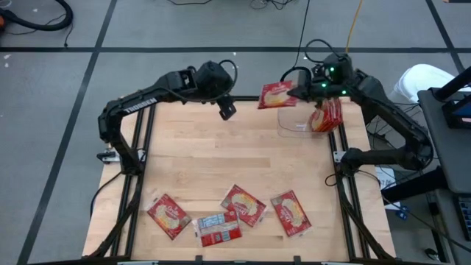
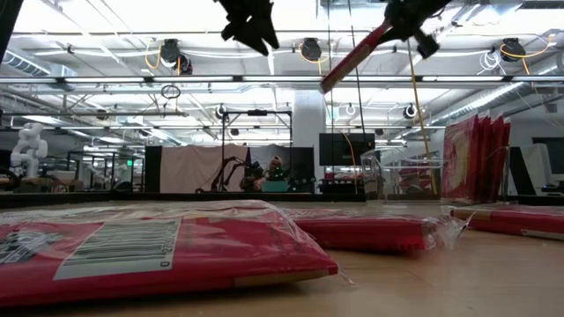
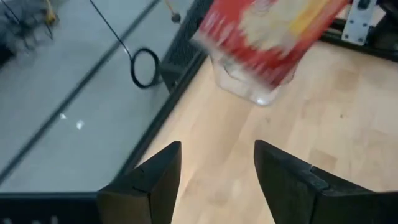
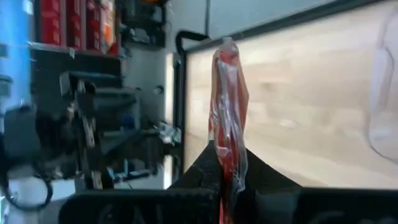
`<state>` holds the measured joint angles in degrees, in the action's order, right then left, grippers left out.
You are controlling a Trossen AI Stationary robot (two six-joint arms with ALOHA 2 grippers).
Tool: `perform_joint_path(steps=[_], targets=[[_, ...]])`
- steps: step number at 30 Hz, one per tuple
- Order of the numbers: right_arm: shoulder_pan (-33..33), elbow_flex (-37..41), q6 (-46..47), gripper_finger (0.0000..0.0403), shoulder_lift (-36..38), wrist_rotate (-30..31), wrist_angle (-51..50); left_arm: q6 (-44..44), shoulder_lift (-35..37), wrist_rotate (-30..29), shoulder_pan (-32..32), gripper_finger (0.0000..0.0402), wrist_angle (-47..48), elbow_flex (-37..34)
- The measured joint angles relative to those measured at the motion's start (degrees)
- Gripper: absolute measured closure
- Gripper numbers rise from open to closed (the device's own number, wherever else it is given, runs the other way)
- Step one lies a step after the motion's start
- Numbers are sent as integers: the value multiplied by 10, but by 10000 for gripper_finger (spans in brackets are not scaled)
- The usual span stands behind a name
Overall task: Sort popcorn bags into baskets
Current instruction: Adjust the red popcorn bag in the transparent bin
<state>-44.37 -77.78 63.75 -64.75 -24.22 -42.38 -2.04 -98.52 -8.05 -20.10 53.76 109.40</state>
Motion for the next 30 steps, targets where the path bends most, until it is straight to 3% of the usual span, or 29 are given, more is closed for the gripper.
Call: perform_joint_path(steps=[8,14,23,30], targets=[[-25,-135,-95,402,-12,-10,-245,-65,1,44,-39,237,32,0],[-46,-201,-196,403,-35,69,-423,-100,1,46,-45,254,36,0],[-85,-176,-321,403,-91,154,-474,-103,1,47,-35,257,37,0],[-102,-99,-367,403,-126,172,-446,-112,1,47,-24,257,45,0]])
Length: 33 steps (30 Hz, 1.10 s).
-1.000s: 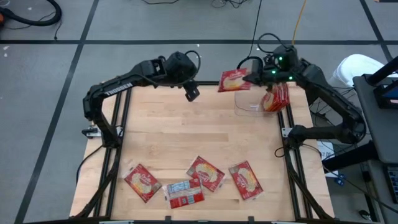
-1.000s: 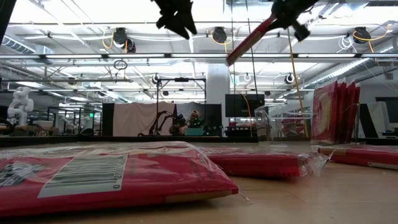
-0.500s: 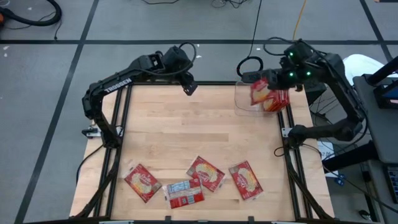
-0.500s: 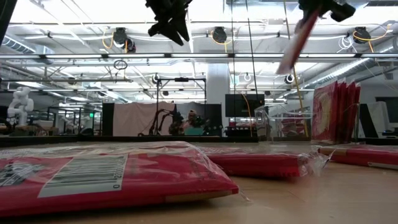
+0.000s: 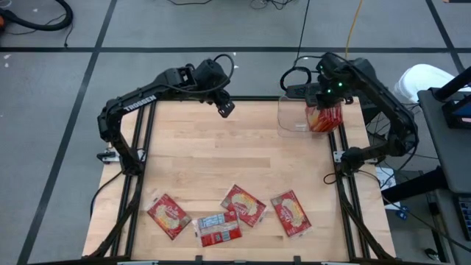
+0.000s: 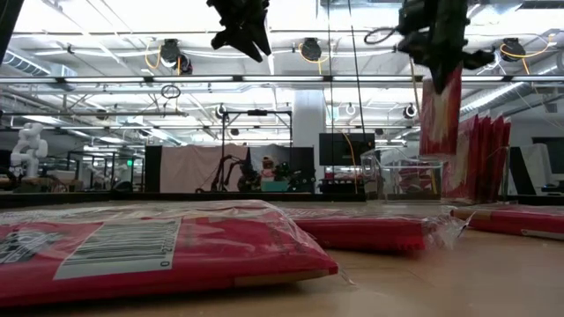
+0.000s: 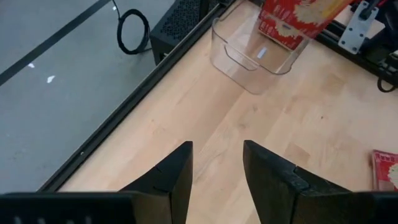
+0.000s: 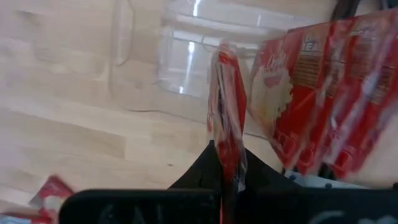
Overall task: Sort popcorn bags into baskets
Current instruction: Adjust the red popcorn bag in the transparent bin
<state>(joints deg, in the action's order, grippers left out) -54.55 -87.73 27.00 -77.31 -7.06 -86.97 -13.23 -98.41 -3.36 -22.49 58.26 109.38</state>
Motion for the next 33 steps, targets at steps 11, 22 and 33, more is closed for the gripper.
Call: perform_joint_path(steps=[11,22,33], targets=[[-7,75,32,399,0,11,110,-6,0,0,11,257,5,0],[-6,74,-8,397,10,7,138,7,-5,4,11,257,-10,0],[7,74,-24,400,100,-80,102,107,-81,189,40,257,-158,0]])
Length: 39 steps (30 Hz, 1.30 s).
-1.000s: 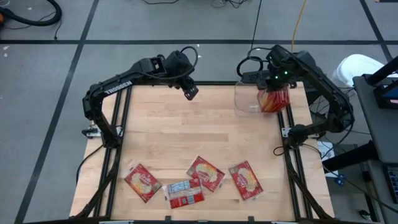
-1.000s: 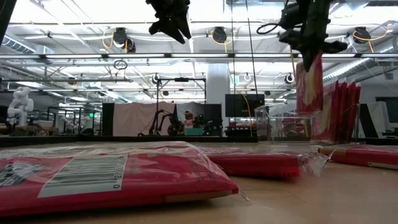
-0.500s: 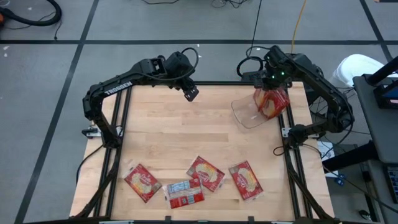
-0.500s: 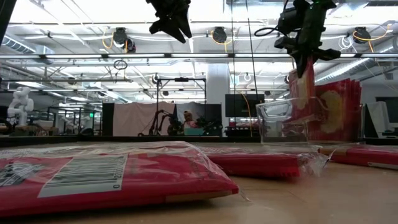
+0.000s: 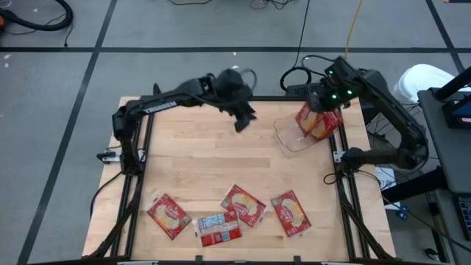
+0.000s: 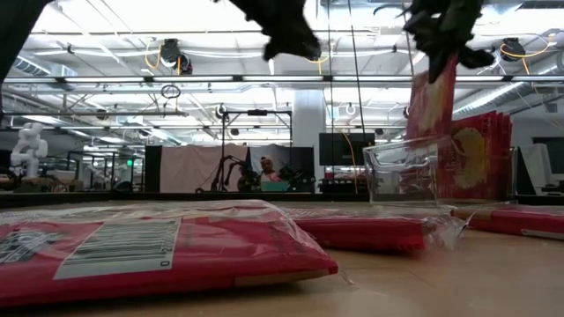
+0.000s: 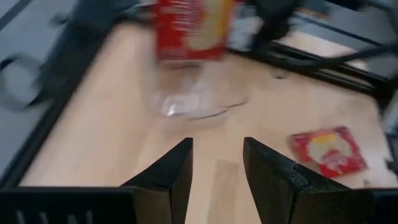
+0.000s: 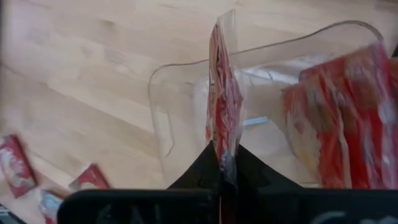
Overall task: Sort popcorn bags into baskets
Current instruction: Adjust the red popcorn bag in the transparent bin
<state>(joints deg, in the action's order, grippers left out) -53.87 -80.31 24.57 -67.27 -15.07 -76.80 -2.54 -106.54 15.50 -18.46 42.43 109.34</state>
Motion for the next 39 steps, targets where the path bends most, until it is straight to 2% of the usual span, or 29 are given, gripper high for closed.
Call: perform_joint_path(steps=[4,9,14,19,22,25,28,34,39], targets=[[0,0,22,400,53,0,-5,54,-50,26,42,257,-89,0],[0,0,38,402,105,1,-3,93,-122,26,102,257,-219,0],[-1,0,20,402,139,18,20,14,-185,-17,141,257,-360,0],[-1,-1,-5,402,144,17,75,-45,-240,-16,160,257,-467,0],[-1,-1,-1,402,139,14,120,-82,-256,-20,168,257,-471,0],[-1,-1,4,402,135,15,154,-75,-261,-54,167,257,-458,0],[-1,-1,31,403,130,15,182,-71,-271,-55,159,257,-454,0],[-1,-1,102,403,131,14,222,-72,-273,-40,138,257,-420,0],[-1,-1,107,403,133,14,241,-66,-275,-4,136,257,-420,0]])
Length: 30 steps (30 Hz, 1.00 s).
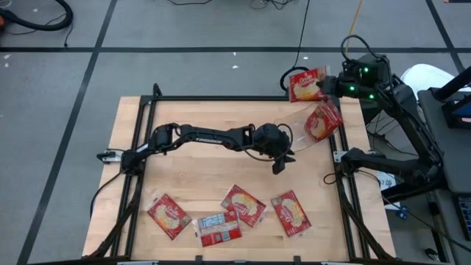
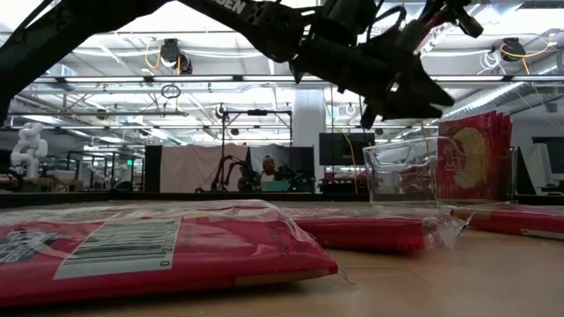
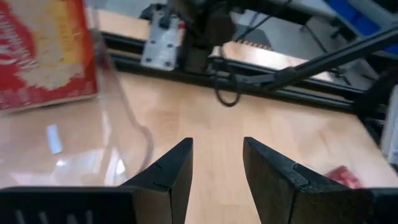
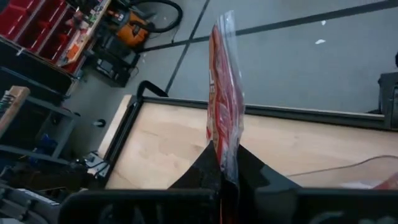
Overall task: Sort popcorn bags into baskets
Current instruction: Adjust the red popcorn bag in the transparent bin
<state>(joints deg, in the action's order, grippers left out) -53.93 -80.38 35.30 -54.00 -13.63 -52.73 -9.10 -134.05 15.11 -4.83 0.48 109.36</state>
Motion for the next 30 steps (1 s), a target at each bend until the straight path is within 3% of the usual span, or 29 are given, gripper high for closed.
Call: perform_joint_path(steps=[7,21,30], targets=[[0,0,-5,403,0,-11,22,33,-40,-26,15,257,9,-1],[0,0,1,403,12,-16,17,27,-37,-68,-5,257,-5,0],[0,0,0,403,13,-15,-10,3,-37,-136,-17,257,-1,0]])
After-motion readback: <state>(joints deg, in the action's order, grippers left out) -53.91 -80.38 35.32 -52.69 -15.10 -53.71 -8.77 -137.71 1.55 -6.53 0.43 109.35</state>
